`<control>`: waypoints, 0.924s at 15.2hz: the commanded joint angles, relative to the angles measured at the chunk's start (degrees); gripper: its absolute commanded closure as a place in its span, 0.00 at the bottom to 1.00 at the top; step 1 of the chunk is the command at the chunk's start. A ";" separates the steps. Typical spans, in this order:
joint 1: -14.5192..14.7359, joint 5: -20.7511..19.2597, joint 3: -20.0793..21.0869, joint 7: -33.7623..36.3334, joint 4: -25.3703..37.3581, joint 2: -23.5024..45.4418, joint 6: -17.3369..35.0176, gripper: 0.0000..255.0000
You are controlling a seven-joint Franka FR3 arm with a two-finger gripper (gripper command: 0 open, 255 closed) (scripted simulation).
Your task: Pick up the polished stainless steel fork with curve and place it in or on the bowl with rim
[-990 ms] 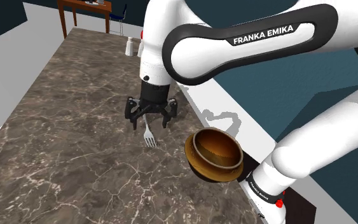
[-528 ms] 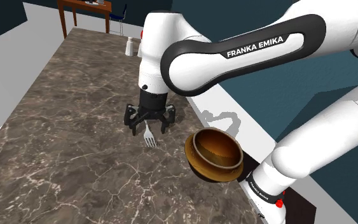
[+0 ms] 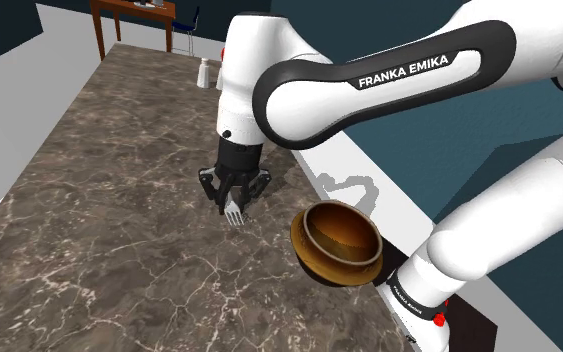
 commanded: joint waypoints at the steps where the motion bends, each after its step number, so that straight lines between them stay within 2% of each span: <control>1: -0.03 -0.01 -0.04 -0.04 -0.55 0.10 -0.44 1.00; 6: -0.08 -0.17 0.03 0.09 -0.35 0.31 -0.46 1.00; 14: 0.16 1.16 -1.50 -0.95 3.65 -2.77 -7.06 1.00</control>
